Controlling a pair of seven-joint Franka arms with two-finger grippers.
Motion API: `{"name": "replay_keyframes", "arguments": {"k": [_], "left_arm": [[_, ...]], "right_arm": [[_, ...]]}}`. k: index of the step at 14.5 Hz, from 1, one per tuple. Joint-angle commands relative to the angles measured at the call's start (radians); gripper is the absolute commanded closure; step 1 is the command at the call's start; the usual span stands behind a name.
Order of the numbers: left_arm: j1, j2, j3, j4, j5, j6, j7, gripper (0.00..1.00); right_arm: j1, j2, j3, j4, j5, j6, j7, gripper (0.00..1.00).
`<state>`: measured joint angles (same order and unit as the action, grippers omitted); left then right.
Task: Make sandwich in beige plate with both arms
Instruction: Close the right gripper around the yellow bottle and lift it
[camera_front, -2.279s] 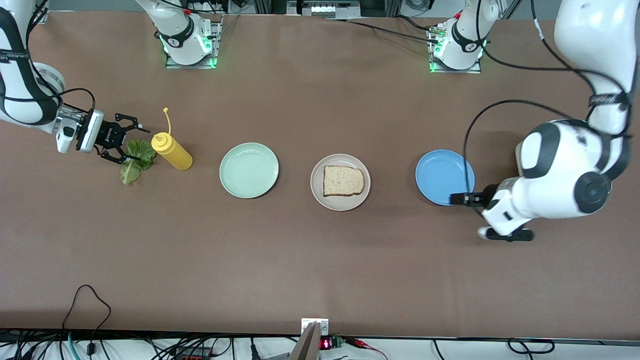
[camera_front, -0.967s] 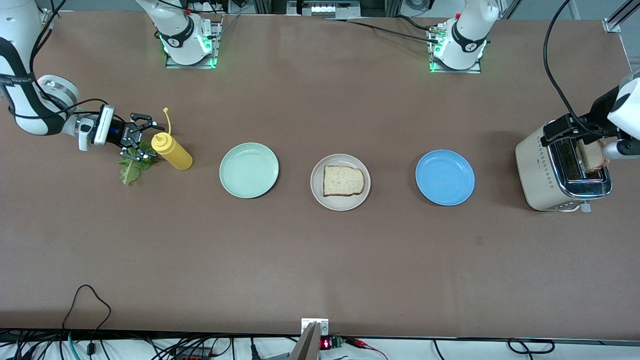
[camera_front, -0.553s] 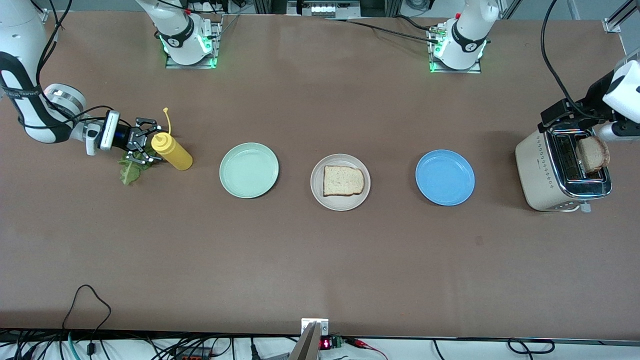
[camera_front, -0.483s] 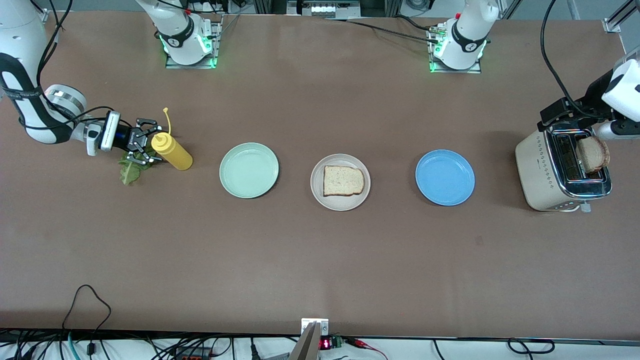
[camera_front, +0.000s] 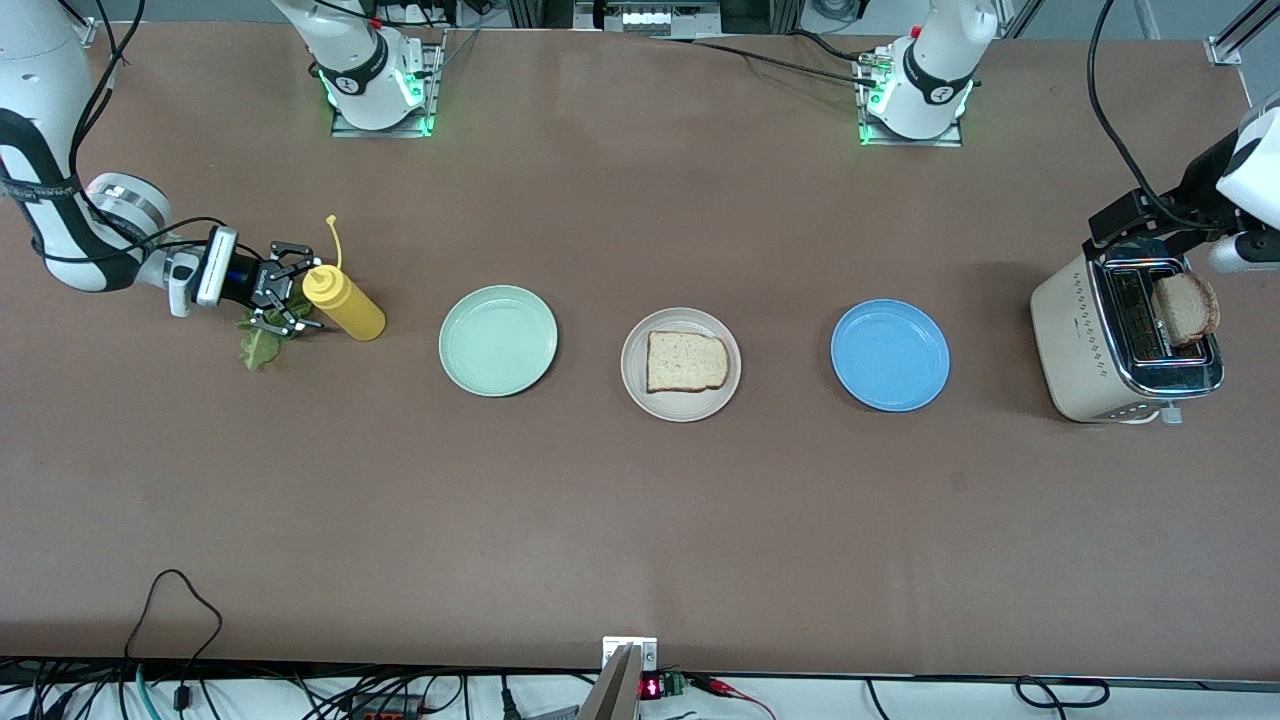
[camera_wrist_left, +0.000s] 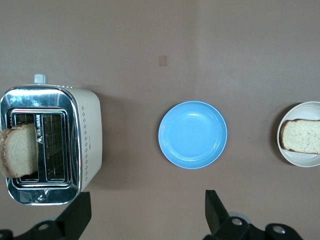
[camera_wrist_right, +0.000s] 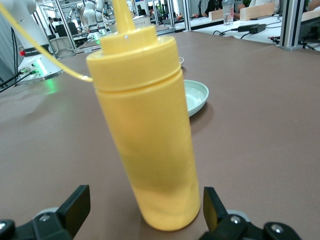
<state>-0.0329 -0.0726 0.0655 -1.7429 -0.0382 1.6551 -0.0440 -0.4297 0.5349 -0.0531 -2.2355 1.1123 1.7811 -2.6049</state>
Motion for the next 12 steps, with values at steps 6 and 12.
{"name": "replay_keyframes", "arguments": {"k": [6,12], "left_arm": [[0.001,-0.007,-0.006,0.016,0.031,-0.031,0.021,0.0],[0.002,-0.003,-0.001,0.014,0.031,-0.026,0.021,0.0]], "right_arm": [[-0.006,0.031,0.044,0.008,0.044,-0.002,-0.014,0.0],[0.017,0.042,0.049,0.008,0.081,0.011,-0.009,0.04]]}}
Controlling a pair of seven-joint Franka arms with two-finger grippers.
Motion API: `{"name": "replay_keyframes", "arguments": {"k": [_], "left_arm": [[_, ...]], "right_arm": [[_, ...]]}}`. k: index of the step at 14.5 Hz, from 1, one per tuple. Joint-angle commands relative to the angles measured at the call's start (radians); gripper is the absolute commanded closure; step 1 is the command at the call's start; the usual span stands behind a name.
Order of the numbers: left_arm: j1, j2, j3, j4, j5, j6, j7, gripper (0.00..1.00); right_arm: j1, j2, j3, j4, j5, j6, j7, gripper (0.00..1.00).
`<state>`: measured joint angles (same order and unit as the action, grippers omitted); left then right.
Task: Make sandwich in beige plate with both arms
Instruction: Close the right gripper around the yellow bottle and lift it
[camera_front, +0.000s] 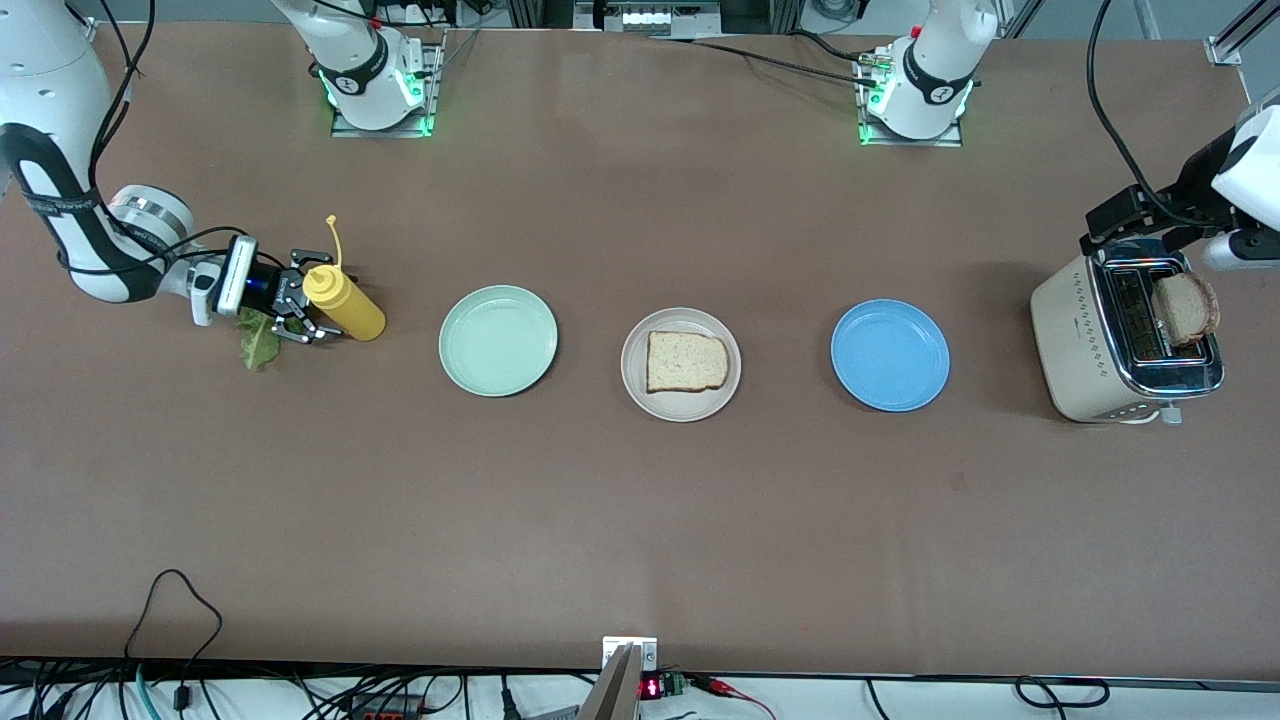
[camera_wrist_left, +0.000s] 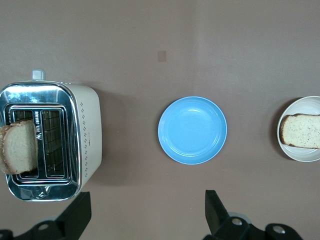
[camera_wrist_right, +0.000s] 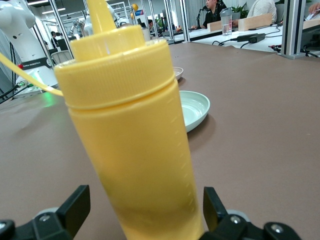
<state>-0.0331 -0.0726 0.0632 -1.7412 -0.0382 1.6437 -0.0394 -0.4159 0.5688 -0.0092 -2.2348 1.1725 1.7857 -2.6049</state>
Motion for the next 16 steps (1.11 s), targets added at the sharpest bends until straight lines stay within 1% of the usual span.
{"name": "replay_keyframes", "arguments": {"k": [1,2,4,5,6,8,11,14,16], "left_arm": [[0.005,-0.003,0.006,0.011,0.03,-0.015,0.016,0.0],[0.008,-0.003,0.006,0.012,0.03,-0.015,0.016,0.0],[0.009,-0.003,0.006,0.012,0.031,-0.015,0.016,0.0],[0.009,-0.003,0.006,0.012,0.03,-0.015,0.018,0.0],[0.009,-0.003,0.006,0.012,0.032,-0.015,0.018,0.0],[0.009,-0.003,0.006,0.012,0.03,-0.015,0.016,0.0],[0.009,-0.003,0.004,0.012,0.03,-0.015,0.016,0.0],[0.009,-0.004,0.001,0.014,0.03,-0.015,0.018,0.0],[0.009,-0.003,0.0,0.014,0.029,-0.013,0.018,0.0]], "right_arm": [[0.005,0.008,0.006,0.007,0.039,0.009,-0.009,0.16],[0.014,0.009,0.006,0.007,0.044,0.011,-0.009,0.29],[0.025,0.008,0.008,0.007,0.045,0.026,-0.001,0.63],[0.032,0.008,0.008,0.007,0.047,0.027,0.0,0.76],[0.035,0.008,0.008,0.007,0.059,0.032,0.002,0.85],[0.042,0.006,0.012,0.007,0.064,0.034,0.009,0.9],[0.046,-0.007,0.043,0.009,0.082,0.047,0.055,0.93],[0.094,-0.055,0.051,0.009,0.107,0.05,0.135,0.93],[0.121,-0.105,0.058,0.014,0.105,0.089,0.209,0.94]]}}
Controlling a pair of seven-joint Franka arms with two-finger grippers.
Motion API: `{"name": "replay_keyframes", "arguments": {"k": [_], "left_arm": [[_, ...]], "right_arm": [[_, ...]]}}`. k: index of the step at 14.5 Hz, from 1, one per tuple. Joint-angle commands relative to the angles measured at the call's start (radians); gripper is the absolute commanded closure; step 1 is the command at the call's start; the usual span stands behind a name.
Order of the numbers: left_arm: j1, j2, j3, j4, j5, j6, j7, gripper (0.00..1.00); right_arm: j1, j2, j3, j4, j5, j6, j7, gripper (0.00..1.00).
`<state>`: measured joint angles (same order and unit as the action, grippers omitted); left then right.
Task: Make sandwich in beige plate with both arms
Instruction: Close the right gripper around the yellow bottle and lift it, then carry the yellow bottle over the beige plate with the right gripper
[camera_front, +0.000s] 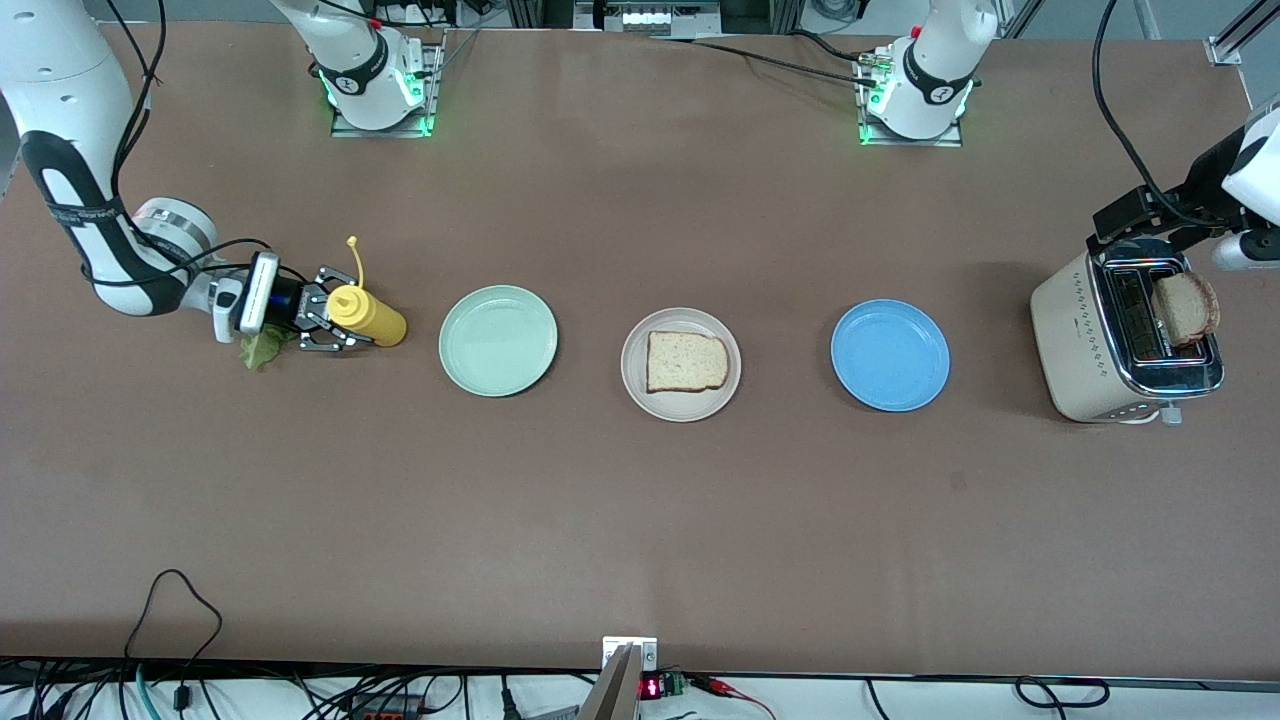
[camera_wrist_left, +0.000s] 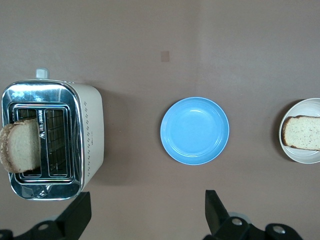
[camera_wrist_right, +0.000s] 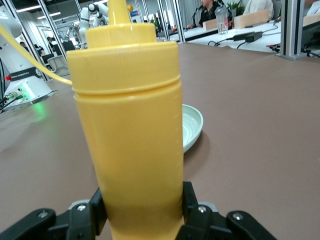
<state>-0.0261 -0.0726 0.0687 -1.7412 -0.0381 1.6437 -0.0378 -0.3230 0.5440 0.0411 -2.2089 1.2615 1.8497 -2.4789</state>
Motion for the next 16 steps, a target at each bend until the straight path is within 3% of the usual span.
{"name": "replay_keyframes", "arguments": {"k": [1,5,9,13,16], "left_arm": [[0.002,-0.004,-0.007,0.014,0.027,-0.015,0.016,0.0],[-0.008,-0.006,-0.01,0.015,0.018,-0.013,0.016,0.0],[-0.011,-0.006,-0.009,0.015,0.023,0.005,0.016,0.0],[-0.003,-0.001,-0.009,0.014,0.023,0.011,0.016,0.0],[-0.003,-0.001,-0.009,0.014,0.024,0.014,0.016,0.0]], "right_arm": [[0.035,-0.097,0.022,-0.012,0.016,0.042,0.109,0.94],[0.041,-0.165,0.091,-0.012,0.013,0.137,0.224,0.94],[0.129,-0.228,0.128,-0.011,-0.001,0.262,0.4,0.94],[0.162,-0.263,0.242,-0.011,-0.002,0.455,0.527,0.94],[0.215,-0.278,0.281,-0.009,-0.048,0.586,0.618,0.94]]}}
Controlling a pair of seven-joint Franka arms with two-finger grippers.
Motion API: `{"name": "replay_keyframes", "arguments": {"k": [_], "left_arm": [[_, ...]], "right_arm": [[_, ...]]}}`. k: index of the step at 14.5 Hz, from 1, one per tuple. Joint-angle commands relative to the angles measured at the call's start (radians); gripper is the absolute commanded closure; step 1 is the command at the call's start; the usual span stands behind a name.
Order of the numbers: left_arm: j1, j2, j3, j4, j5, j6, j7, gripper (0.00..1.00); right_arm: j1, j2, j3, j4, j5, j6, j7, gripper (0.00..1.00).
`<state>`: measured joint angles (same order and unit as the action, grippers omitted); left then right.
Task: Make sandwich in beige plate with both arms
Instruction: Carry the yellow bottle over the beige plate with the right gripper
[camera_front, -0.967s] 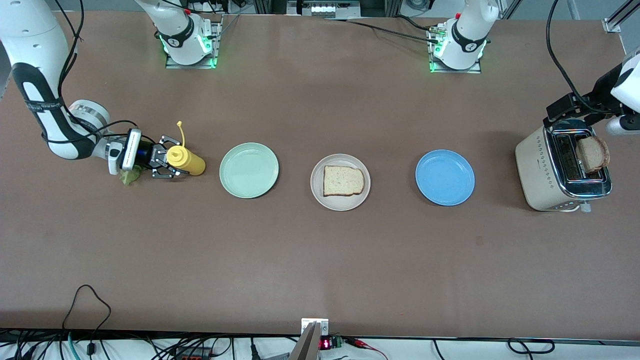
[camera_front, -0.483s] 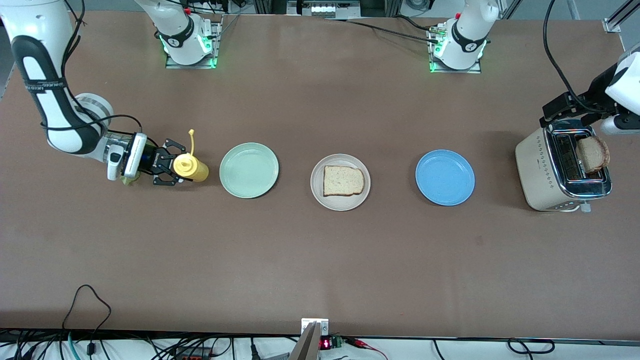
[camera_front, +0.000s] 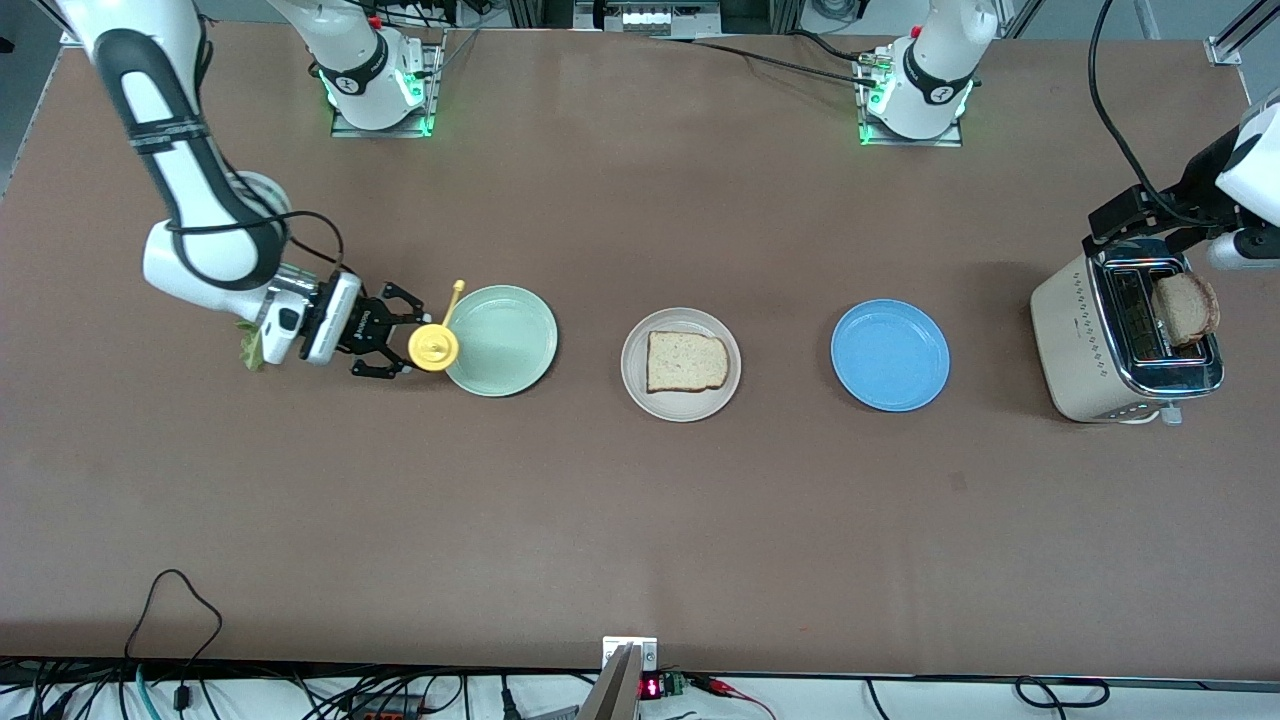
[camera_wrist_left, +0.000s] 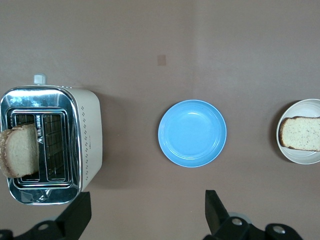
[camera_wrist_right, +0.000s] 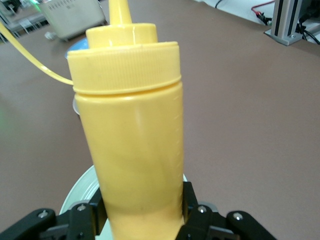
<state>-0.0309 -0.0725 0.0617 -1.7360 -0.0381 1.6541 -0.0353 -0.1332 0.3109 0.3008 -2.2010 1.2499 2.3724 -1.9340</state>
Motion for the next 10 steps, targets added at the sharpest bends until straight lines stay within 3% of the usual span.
{"name": "replay_keyframes", "arguments": {"k": [1,4,8,10], "left_arm": [[0.002,-0.001,-0.002,0.009,0.024,0.004,0.014,0.0],[0.003,-0.001,-0.002,0.009,0.024,0.004,0.014,0.0],[0.005,0.0,0.0,0.007,0.024,0.007,0.014,0.0],[0.005,0.0,-0.002,0.009,0.026,0.007,0.014,0.0]], "right_arm": [[0.039,-0.056,0.035,-0.017,-0.071,0.098,0.126,0.94],[0.061,-0.087,0.084,0.0,-0.286,0.152,0.349,0.94],[0.078,-0.116,0.138,0.018,-0.672,0.154,0.734,0.94],[0.107,-0.118,0.147,0.027,-0.789,0.154,0.869,0.94]]}}
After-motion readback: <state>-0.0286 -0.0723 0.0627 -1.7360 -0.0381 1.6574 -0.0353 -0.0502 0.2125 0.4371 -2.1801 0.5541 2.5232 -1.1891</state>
